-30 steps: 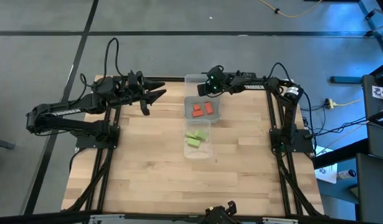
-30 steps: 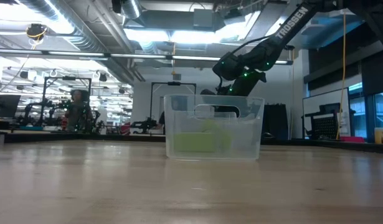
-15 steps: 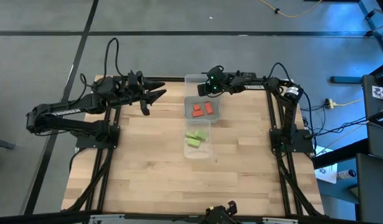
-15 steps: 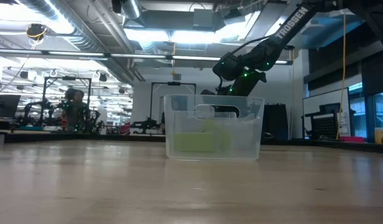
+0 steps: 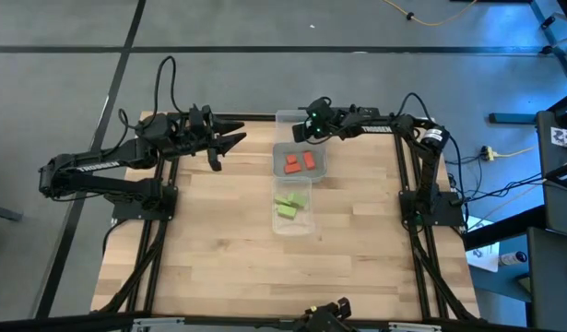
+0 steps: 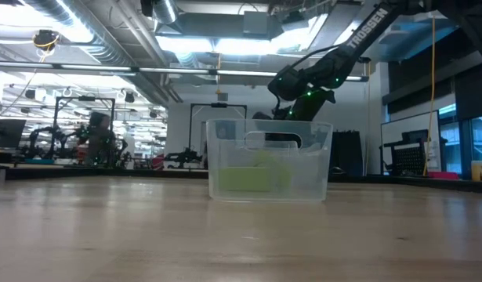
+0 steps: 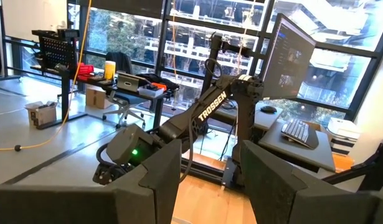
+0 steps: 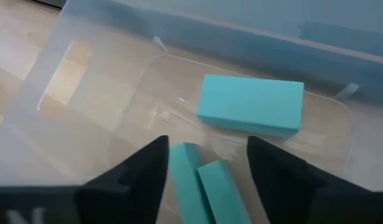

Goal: Sort & place blocks by color
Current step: Return to Home Position

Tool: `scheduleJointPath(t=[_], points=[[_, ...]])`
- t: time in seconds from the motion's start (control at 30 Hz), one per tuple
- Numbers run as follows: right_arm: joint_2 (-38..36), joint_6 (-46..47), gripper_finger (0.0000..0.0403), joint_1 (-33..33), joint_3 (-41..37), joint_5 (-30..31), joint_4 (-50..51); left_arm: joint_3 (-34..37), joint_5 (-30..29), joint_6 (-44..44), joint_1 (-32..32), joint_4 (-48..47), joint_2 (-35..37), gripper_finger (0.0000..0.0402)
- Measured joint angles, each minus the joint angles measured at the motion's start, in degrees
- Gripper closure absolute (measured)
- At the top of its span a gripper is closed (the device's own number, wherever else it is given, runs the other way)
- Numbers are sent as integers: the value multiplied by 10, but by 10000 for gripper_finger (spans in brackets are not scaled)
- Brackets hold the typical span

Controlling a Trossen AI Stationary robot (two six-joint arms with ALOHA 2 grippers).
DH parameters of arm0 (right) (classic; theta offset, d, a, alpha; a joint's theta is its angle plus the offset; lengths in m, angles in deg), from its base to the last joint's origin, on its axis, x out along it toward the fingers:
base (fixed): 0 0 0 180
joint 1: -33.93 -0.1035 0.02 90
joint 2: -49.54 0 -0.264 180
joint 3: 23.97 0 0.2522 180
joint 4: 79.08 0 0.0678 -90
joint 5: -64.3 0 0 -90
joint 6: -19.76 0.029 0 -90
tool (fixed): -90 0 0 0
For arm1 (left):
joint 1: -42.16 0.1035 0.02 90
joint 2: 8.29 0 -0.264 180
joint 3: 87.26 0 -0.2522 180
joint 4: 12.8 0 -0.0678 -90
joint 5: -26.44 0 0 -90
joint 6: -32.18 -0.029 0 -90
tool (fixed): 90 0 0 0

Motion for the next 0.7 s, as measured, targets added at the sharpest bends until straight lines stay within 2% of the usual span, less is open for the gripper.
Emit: scheduleJointPath(t=[0.13, 0.33, 0.5, 0.7], points=[[-20, -3, 156, 0, 0, -3, 1, 0, 0, 0, 0, 0, 0, 245], [-89, -82, 158, 0, 0, -28, -3, 0, 0, 0, 0, 0, 0, 245], [-189, -171, 161, -3, 0, -124, 44, 0, 5, 4, 0, -6, 0, 245], [-325, -228, 161, -39, 0, -284, 82, 0, 27, 30, 0, -13, 8, 245]])
